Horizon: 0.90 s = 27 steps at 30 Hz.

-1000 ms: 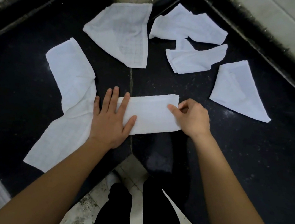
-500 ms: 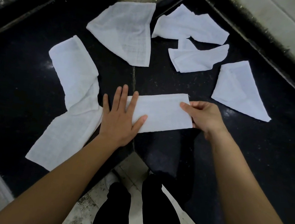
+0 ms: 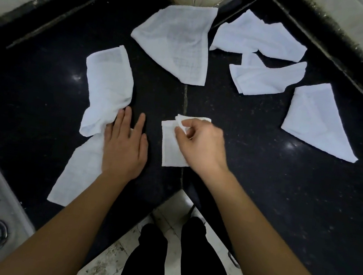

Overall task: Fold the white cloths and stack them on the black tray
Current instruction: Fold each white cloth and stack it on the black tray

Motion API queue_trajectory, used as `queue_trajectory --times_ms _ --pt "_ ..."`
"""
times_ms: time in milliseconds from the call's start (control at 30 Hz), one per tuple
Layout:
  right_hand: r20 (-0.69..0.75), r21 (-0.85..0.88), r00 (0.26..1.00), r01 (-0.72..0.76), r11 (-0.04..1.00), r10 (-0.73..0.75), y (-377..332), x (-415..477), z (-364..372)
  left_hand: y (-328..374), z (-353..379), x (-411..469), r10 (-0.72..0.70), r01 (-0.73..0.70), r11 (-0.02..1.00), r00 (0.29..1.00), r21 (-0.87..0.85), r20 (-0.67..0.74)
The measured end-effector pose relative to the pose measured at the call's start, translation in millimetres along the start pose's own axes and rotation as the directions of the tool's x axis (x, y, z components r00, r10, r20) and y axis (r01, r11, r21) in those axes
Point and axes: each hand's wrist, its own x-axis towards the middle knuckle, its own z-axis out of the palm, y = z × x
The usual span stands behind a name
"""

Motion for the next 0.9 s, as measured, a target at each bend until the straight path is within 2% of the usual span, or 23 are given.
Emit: queue_trajectory --times_ms 200,300,400,467,533,600,667,733,800,900 --pt "0.044 -0.064 0.999 0.026 0.998 -0.023 -0.7 -3.0 34.8 -3.1 -0.1 0.5 -0.008 0.008 1.000 1.000 0.005 0.021" --pt "0.066 -0.021 0.996 0.064 0.998 -0.063 -1.7 -5.3 37.0 -1.8 -0.8 -0.1 -0.005 0.005 1.000 0.999 0.005 0.032" --pt "0.129 0.091 0.990 0.039 0.995 -0.051 -1.8 -5.0 29.9 -1.8 -2.4 0.7 -0.012 0.012 1.000 0.999 0.006 0.030" --pt "0.065 0.167 0.998 0.010 0.986 -0.021 6.8 -6.7 20.4 -0.5 -2.9 1.0 -0.012 0.012 1.000 1.000 0.002 0.026" --pt "-0.063 0.142 0.998 0.029 0.989 -0.020 21.0 -9.7 10.1 0.8 -4.3 0.4 0.011 -0.011 1.000 1.000 -0.001 0.019" --pt "-0.112 0.065 0.992 0.070 0.995 -0.062 32.5 -12.6 4.8 1.3 -5.1 -0.2 0.057 -0.057 0.998 0.998 0.011 0.001" --pt "-0.099 0.003 0.984 0.146 0.989 -0.145 37.0 -16.2 6.8 1.8 -6.0 -0.5 0.122 -0.121 0.993 0.992 0.012 -0.027" --pt "-0.055 -0.025 0.976 0.208 0.978 -0.209 35.2 -19.4 16.4 0.4 -6.4 -1.7 0.264 -0.263 0.965 0.962 0.016 -0.064" --pt "-0.042 -0.039 0.970 0.239 0.970 -0.240 33.1 -22.2 24.9 -0.7 -5.6 -2.7 0.424 -0.424 0.905 0.903 0.027 -0.068" --pt "-0.210 -0.071 0.946 0.236 0.969 -0.246 37.1 -24.5 28.1 -0.9 -5.1 -0.9 0.475 -0.475 0.880 0.880 0.023 -0.021"
